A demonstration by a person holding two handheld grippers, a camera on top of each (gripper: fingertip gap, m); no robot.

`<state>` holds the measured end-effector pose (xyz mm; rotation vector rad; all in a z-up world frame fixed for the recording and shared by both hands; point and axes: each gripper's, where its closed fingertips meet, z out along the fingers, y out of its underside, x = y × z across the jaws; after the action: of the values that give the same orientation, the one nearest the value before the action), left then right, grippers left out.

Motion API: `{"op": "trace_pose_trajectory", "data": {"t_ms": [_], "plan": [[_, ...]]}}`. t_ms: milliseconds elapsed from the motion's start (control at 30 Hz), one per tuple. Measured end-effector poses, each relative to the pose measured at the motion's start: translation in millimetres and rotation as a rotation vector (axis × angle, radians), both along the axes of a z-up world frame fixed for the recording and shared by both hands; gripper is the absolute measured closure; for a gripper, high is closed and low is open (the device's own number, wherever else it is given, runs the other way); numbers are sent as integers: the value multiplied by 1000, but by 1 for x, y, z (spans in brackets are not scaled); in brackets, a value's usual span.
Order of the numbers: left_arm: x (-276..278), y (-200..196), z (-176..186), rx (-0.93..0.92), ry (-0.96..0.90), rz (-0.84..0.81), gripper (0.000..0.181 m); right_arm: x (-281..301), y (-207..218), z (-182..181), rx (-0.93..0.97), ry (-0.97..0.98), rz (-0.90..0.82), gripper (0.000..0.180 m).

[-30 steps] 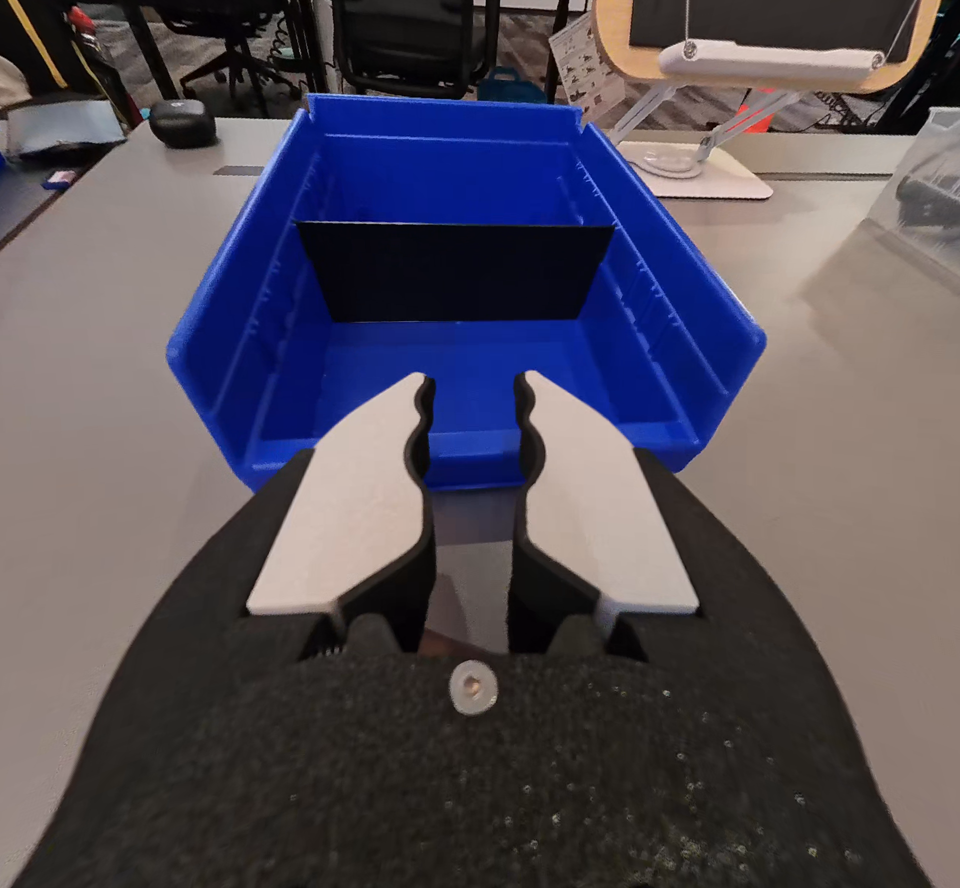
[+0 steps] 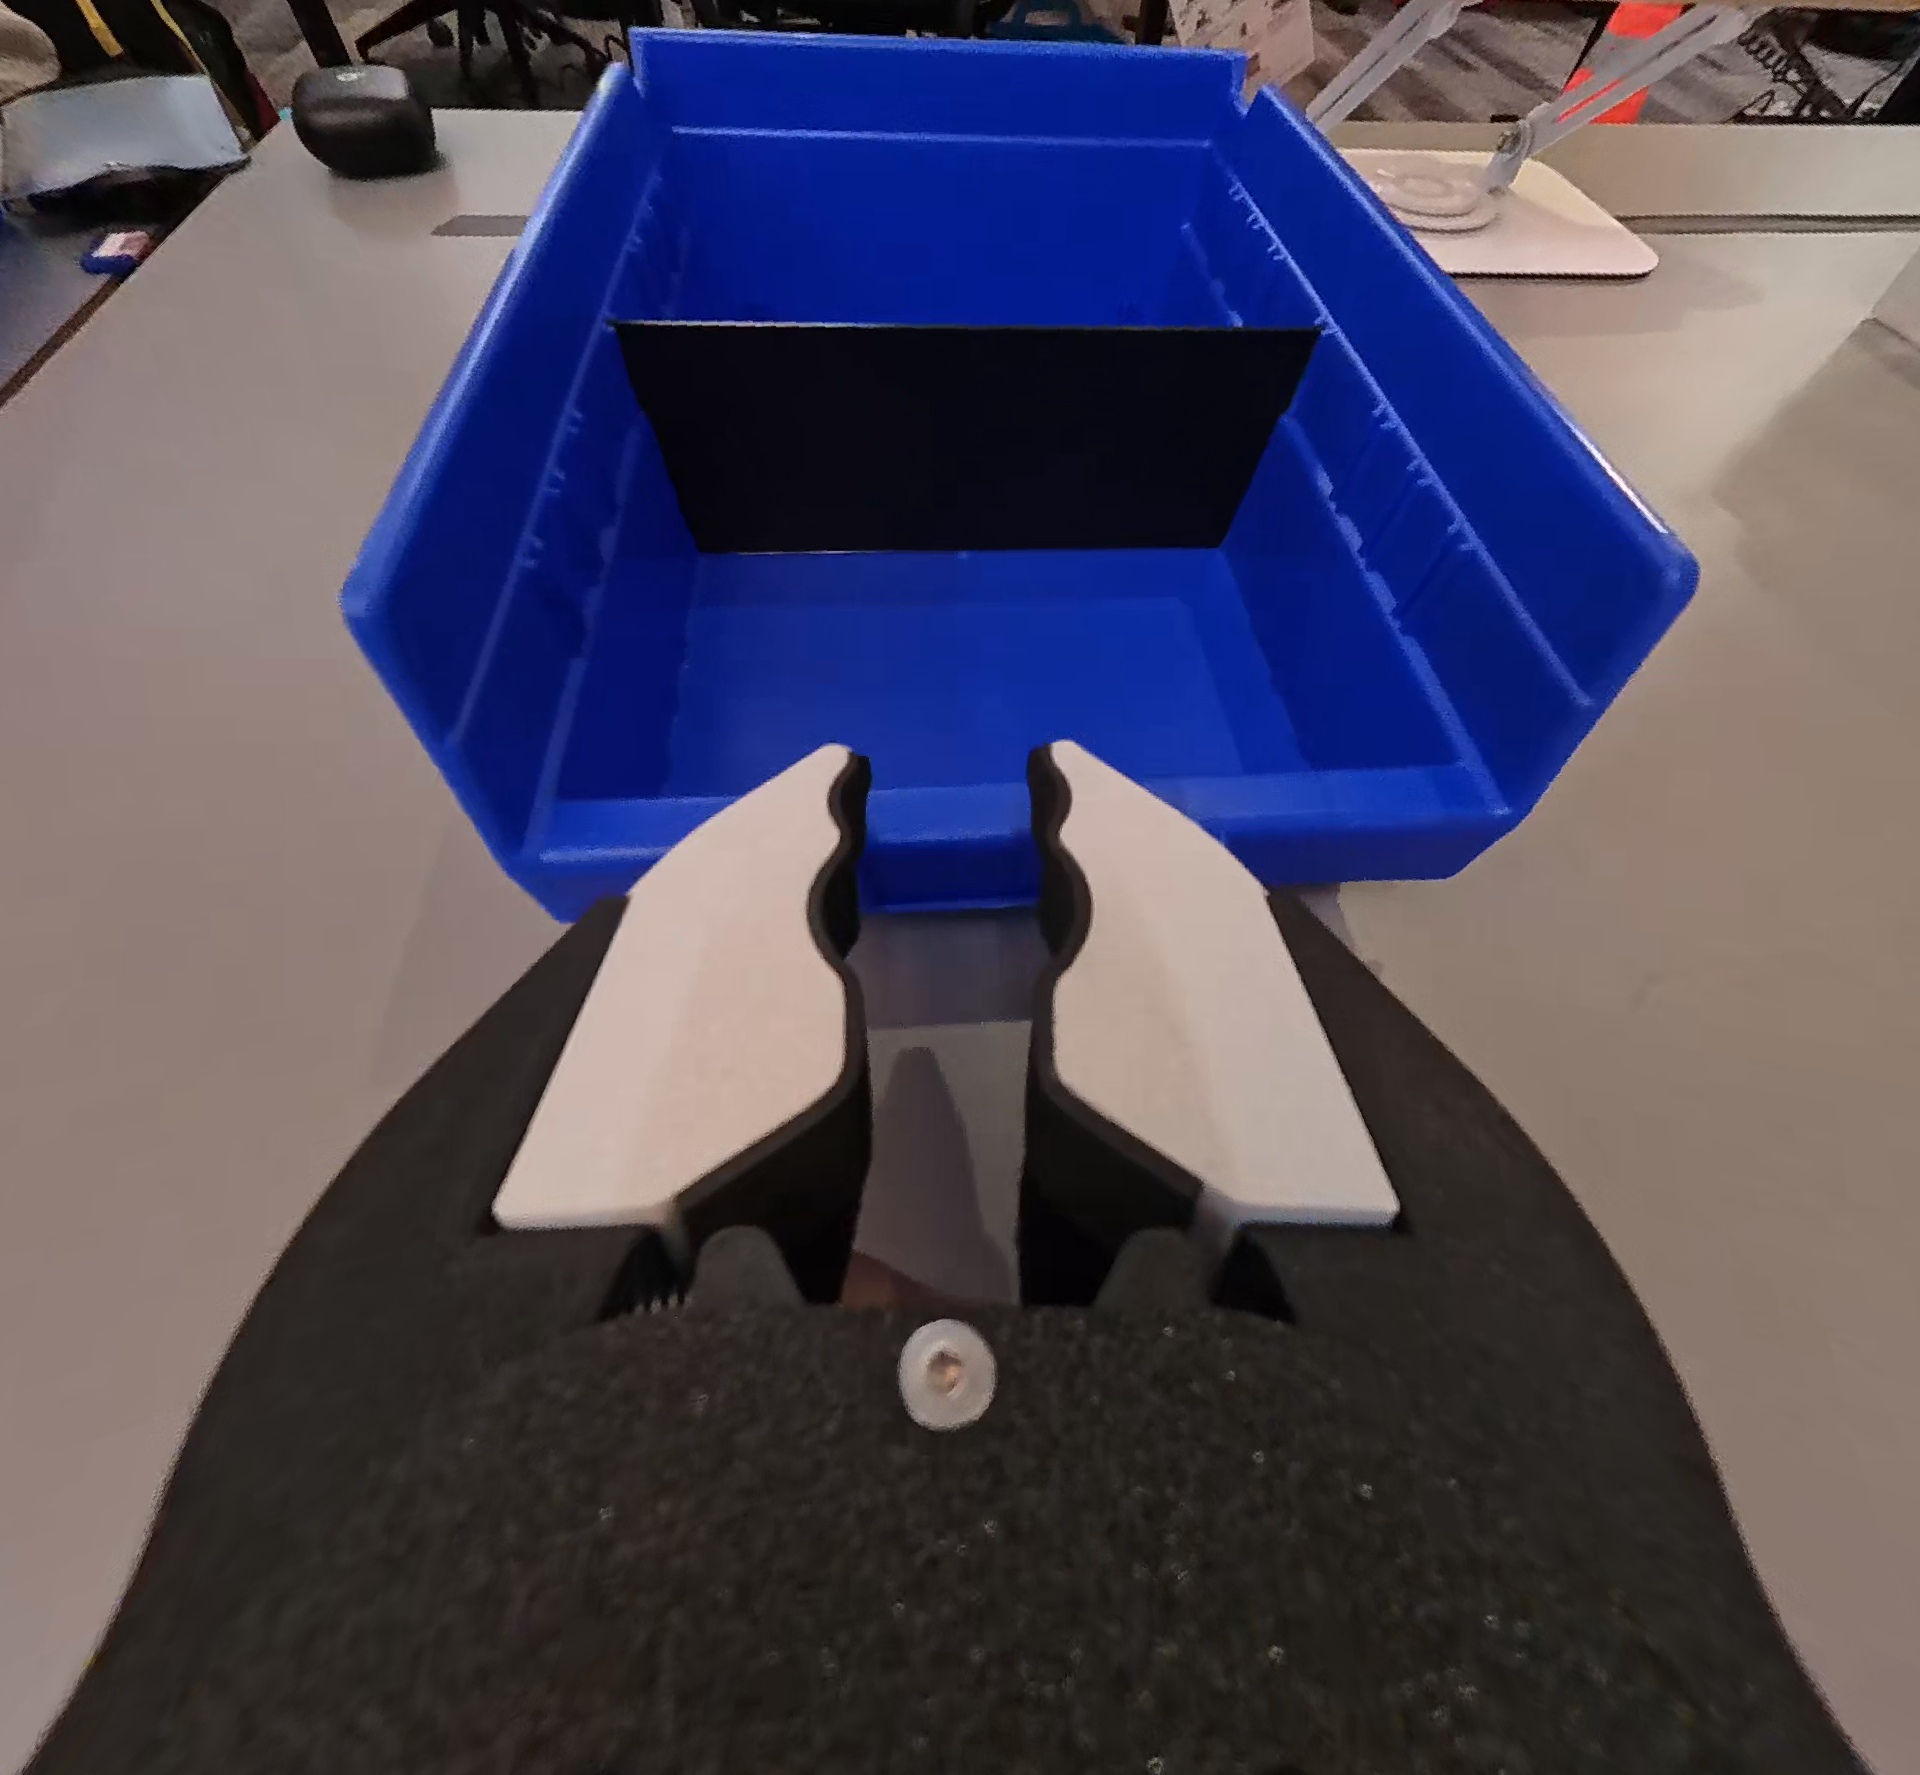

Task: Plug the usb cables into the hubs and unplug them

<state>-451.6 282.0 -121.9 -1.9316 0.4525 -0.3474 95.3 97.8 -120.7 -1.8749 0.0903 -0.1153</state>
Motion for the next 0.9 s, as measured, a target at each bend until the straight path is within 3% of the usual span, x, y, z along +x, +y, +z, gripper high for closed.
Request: {"op": "trace_pose_trajectory", "data": {"t_ms": [100,200,367,467,567,600,700,767,900], "plan": [[7,2,1,28,16,-10,148,-59,17,-10,-75,-38,202,128],[14,3,4,74,48,-20,143,-62,44,6,-14,-112,92,119],[16,8,11,172,162,43,127,-84,75,3,-76,36,81,106],[29,0,23,211,127,36,119,-93,69,3,-86,9,123,128],[56,-20,45,277,47,-5,117,-124,47,9,-70,57,310,155],[68,-28,52,301,19,-20,115,-131,38,14,-47,78,353,155],[129,-63,73,369,-82,-140,114,-129,8,34,50,61,331,132],[185,-96,78,372,-131,-292,113,-114,-10,52,138,15,266,132],[295,-144,68,341,-91,-530,115,-38,-41,71,220,26,-70,130]]}}
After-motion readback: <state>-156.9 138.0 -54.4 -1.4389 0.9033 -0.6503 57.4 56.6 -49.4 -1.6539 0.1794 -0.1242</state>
